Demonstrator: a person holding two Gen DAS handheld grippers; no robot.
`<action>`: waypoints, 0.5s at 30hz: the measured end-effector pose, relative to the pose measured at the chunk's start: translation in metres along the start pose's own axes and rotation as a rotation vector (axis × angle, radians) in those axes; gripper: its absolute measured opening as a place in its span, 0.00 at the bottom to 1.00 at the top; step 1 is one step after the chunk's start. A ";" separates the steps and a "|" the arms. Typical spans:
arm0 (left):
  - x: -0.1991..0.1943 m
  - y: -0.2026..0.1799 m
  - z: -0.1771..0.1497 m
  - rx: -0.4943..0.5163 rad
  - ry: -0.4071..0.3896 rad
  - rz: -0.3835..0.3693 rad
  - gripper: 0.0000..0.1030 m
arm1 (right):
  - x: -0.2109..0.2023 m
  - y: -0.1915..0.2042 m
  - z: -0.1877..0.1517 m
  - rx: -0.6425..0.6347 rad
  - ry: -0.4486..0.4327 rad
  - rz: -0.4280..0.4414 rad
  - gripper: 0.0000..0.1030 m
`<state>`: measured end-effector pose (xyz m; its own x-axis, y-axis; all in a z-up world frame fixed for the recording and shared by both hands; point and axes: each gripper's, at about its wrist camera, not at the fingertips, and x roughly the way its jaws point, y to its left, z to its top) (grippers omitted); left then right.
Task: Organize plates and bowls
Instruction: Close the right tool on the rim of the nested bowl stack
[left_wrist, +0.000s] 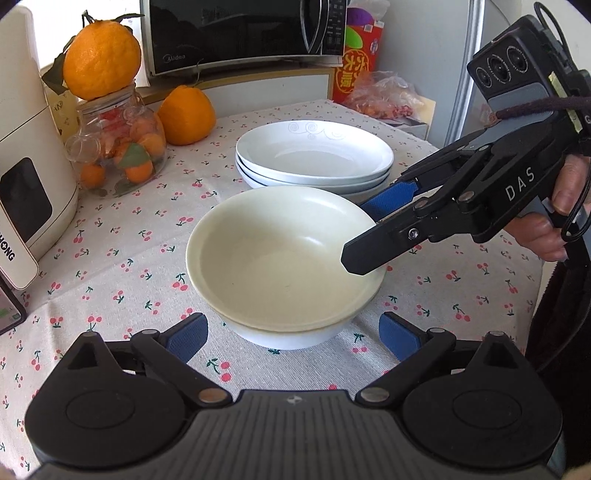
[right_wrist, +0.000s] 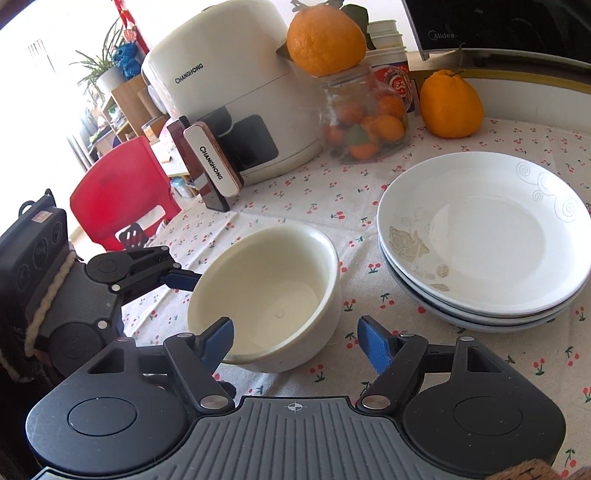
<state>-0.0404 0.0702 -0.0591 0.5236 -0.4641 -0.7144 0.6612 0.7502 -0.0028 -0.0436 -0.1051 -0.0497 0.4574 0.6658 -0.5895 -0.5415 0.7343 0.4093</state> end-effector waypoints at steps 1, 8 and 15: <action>0.001 -0.001 0.000 0.007 0.000 0.005 0.96 | 0.001 -0.001 0.000 0.016 -0.005 0.006 0.73; 0.008 -0.002 0.002 0.021 -0.002 0.035 0.95 | 0.007 -0.008 0.003 0.087 -0.030 0.007 0.73; 0.009 -0.002 0.002 0.026 -0.007 0.032 0.91 | 0.010 -0.011 0.004 0.112 -0.048 -0.002 0.64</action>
<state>-0.0358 0.0632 -0.0641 0.5484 -0.4439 -0.7086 0.6580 0.7521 0.0382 -0.0308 -0.1060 -0.0573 0.4929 0.6678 -0.5577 -0.4594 0.7441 0.4850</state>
